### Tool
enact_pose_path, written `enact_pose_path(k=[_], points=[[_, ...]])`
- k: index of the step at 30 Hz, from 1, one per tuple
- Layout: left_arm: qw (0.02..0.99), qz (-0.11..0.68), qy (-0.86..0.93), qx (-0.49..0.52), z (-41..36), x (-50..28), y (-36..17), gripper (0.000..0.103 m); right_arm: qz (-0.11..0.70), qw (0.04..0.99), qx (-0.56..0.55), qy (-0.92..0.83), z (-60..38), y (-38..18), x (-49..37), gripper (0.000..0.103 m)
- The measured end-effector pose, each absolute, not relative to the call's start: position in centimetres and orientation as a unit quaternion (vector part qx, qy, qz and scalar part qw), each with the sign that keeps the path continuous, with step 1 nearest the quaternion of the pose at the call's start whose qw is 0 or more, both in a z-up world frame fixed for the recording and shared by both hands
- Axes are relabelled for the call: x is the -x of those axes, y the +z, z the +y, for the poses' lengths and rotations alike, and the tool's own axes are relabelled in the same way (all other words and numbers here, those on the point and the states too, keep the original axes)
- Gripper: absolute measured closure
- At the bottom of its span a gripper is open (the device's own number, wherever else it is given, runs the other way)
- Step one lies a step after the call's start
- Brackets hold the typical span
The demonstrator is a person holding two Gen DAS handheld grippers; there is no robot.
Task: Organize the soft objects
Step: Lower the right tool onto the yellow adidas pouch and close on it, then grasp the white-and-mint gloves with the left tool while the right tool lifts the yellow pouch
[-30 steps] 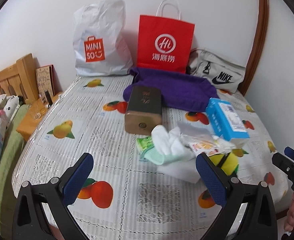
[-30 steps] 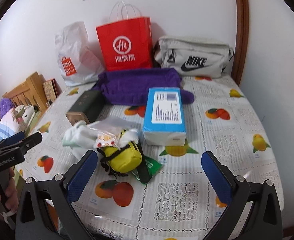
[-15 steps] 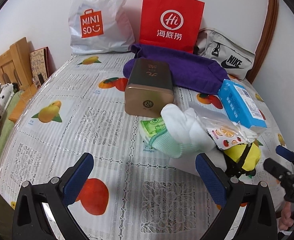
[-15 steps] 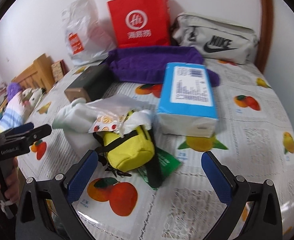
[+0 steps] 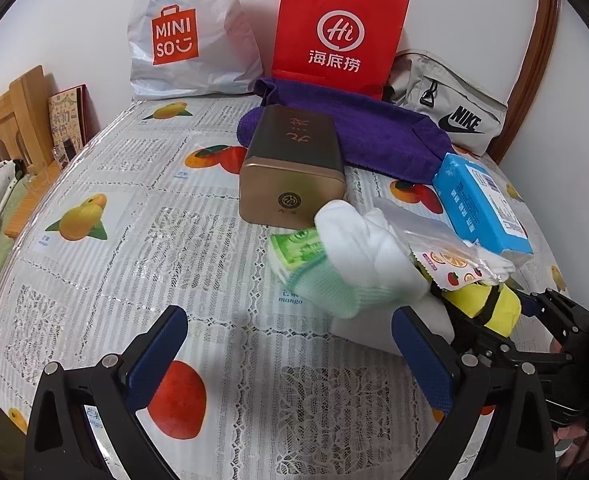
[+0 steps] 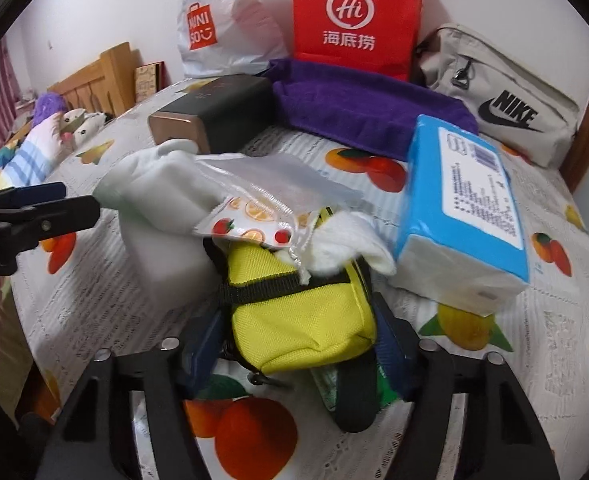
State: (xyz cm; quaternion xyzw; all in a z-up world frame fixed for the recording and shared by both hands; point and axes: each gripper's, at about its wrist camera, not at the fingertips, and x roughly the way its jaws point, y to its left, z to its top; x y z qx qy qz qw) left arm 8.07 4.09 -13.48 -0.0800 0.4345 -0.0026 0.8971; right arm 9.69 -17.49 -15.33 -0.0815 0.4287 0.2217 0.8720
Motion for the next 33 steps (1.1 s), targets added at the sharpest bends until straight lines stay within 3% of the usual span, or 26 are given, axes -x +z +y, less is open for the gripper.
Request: enact_pose_path(k=[11, 18, 26, 33], points=[[0.899, 0.429, -0.012, 0.091, 4.1, -8.0, -13.3, 0.0, 0.401, 0.878, 0.016, 0.259, -19.5, -11.6, -7.3, 0.037], [0.902, 0.421, -0.012, 0.093, 4.3, -7.5, -12.6, 0.0, 0.438, 0.845, -0.043, 0.304, -20.0, -12.3, -6.8, 0.037], [0.908, 0.407, -0.027, 0.092, 3.9, -6.8, -11.6, 0.0, 0.422, 0.863, 0.008, 0.279, -19.6, -12.4, -4.8, 0.037], [0.91, 0.406, -0.019, 0.087, 4.2, -6.8, -11.2, 0.0, 0.412, 0.852, -0.013, 0.322, -19.3, -11.6, -4.1, 0.037]])
